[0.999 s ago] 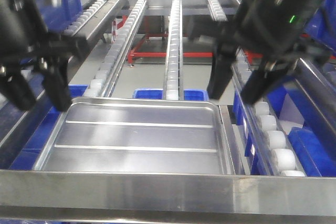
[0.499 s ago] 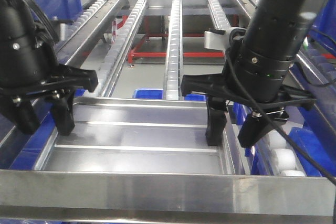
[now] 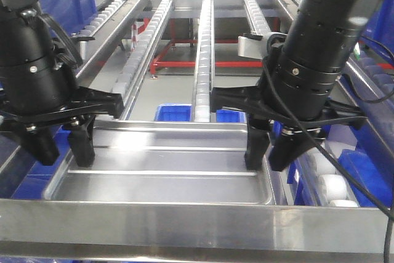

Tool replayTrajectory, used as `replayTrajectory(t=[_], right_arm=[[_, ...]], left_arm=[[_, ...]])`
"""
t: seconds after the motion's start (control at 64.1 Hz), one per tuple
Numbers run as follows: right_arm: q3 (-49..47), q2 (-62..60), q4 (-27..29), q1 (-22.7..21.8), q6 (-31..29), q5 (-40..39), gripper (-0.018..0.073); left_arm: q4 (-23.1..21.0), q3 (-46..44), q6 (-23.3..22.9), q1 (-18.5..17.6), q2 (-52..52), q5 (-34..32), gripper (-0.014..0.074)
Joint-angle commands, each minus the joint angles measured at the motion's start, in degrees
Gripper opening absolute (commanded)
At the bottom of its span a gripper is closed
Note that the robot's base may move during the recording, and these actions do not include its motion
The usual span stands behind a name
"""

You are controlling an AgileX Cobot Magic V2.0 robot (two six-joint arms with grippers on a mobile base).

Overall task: Grab silver tray and stack on right shelf
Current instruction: 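Close both grippers on the tray's side rims, then lift the silver tray off the rollers with both grippers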

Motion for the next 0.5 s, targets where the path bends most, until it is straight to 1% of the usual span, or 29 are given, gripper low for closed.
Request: replayTrajectory(t=[0.0, 0.062, 0.078, 0.125, 0.187, 0.296, 0.359, 0.39, 0.484], right_arm=[[-1.65, -2.2, -0.01, 0.09, -0.36, -1.03, 0.0115], [-1.65, -2.2, -0.01, 0.09, -0.36, -0.77, 0.0052], [-1.65, -2.2, -0.01, 0.09, -0.36, -0.7, 0.0043], [-1.65, -2.2, -0.07, 0.09, -0.36, -0.62, 0.0059], [-1.65, -2.2, -0.14, 0.09, -0.36, -0.62, 0.0057], [-1.72, -2.2, -0.98, 0.09, -0.36, -0.48, 0.0057], [-2.52, -2.27, -2.08, 0.09, -0.36, 0.38, 0.0057], [-3.06, -2.27, -2.48, 0.09, -0.36, 1.07, 0.0057], [-5.53, -2.53, -3.29, 0.09, -0.36, 4.44, 0.0057]], left_arm=[[0.18, -1.36, -0.68, -0.13, -1.77, -1.92, 0.0066], [0.18, -1.36, -0.68, -0.13, -1.77, -2.2, -0.0015], [0.18, -1.36, -0.68, -0.13, -1.77, -2.27, -0.0047], [0.28, -1.36, -0.68, -0.13, -1.77, -2.58, -0.0111], [0.28, -1.36, -0.68, -0.13, -1.77, -2.99, -0.009], [0.17, -1.36, -0.89, -0.13, -1.77, -3.39, -0.0093], [0.96, -1.46, -2.85, -0.13, -1.77, -3.39, -0.0093], [1.26, -1.82, -3.73, -0.13, -1.77, -2.81, -0.0093], [1.38, -3.81, -3.73, -0.13, -1.88, -0.67, -0.0093]])
